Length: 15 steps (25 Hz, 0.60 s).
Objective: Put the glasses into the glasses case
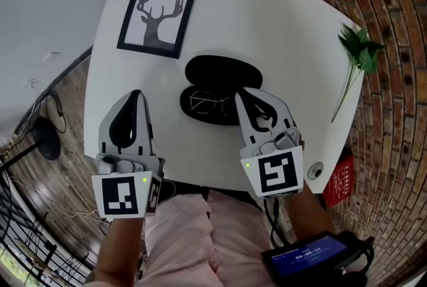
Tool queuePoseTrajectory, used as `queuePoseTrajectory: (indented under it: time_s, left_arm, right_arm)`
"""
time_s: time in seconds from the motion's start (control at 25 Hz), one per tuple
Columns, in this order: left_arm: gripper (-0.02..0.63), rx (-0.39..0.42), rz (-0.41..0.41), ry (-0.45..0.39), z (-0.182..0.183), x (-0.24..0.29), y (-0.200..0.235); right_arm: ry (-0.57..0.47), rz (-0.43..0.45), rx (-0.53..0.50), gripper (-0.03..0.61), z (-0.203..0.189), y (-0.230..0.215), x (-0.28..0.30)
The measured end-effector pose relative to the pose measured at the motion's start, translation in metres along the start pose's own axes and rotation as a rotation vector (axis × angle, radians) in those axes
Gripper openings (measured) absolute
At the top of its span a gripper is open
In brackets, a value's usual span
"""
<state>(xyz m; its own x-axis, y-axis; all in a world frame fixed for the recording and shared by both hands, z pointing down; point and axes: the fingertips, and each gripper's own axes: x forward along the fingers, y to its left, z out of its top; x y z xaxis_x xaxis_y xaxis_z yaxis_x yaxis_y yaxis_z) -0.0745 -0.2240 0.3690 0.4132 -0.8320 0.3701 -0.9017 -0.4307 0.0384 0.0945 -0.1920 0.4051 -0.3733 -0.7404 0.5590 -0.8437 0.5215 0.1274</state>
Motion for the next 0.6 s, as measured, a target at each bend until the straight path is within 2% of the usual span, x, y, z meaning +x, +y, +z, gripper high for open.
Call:
queuePoseTrajectory:
  time_s: [0.24,0.6]
  left_arm:
    - [0.003,0.033,-0.010,-0.100,0.047,-0.017,-0.017]
    - [0.003,0.106,-0.014,-0.365,0.158,-0.071,-0.063]
  right_arm:
    - [-0.131,-0.109,0.093,0.006,0.040,-0.033,-0.044]
    - [-0.438,-0.235,0.109,0.005,0.132,-0.050,-0.147]
